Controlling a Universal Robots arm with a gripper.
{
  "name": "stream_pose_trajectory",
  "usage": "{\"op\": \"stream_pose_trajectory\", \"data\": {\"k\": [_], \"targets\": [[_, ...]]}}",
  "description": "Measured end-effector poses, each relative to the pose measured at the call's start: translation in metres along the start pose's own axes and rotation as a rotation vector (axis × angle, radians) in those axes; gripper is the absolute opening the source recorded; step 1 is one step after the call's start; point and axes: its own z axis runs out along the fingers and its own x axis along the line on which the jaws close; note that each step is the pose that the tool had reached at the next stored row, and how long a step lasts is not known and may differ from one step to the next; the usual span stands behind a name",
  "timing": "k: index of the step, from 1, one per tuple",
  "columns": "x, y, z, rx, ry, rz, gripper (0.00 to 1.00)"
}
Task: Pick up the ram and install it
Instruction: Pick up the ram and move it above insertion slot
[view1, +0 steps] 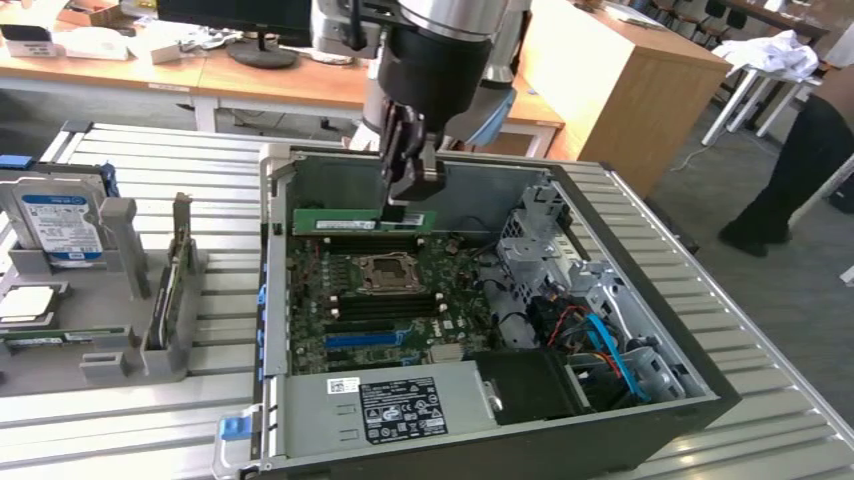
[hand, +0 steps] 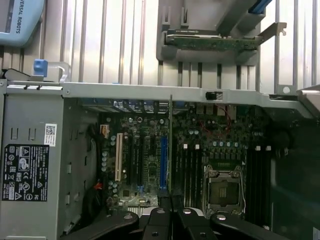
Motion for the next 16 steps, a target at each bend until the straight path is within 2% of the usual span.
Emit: {"op": "stream_pose_trajectory", "data": {"k": [9, 16], "targets": [[0.001, -0.0325, -0.0016, -0.0003, -0.0001, 0.0, 0.12], [0.001, -0.0538, -0.0027, -0.0004, 0.0, 0.0, 0.12]]}}
